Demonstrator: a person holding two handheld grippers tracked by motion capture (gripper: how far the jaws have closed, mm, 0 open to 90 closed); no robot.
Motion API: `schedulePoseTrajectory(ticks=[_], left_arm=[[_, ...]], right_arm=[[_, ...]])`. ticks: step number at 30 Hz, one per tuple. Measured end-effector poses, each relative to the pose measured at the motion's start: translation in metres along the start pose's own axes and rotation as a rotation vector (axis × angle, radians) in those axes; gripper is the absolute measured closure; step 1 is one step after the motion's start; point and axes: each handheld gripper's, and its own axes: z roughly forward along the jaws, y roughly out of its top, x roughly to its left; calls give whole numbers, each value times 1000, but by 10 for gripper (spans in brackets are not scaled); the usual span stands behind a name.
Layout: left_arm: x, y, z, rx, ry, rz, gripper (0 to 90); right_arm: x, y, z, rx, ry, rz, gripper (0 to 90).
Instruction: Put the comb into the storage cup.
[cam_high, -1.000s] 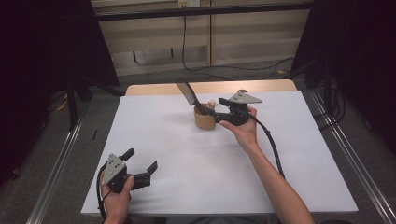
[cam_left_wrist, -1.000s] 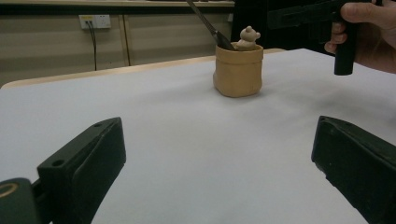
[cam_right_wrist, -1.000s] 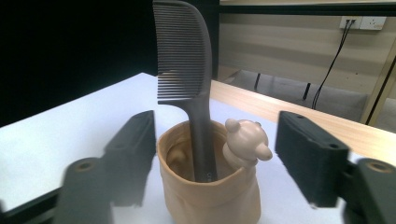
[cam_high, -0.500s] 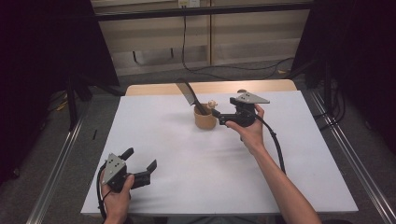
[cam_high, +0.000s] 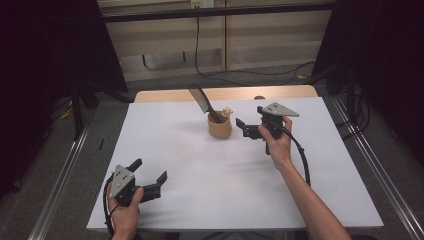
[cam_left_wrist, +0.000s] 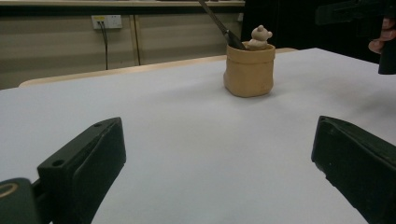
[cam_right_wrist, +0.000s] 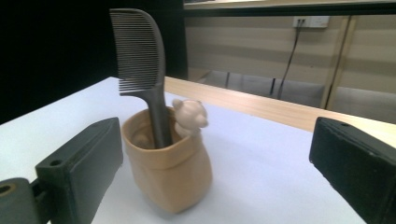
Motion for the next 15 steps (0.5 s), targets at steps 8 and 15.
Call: schedulePoseTrajectory(ticks=[8,15], left_arm=[[-1,0,-2,-7,-12,-2,31],[0,0,-3,-16,7,-25,32]], right_arm=[[-4,1,-15,-18,-62,-16,20],[-3,0,-30,-18,-69,-12,20]])
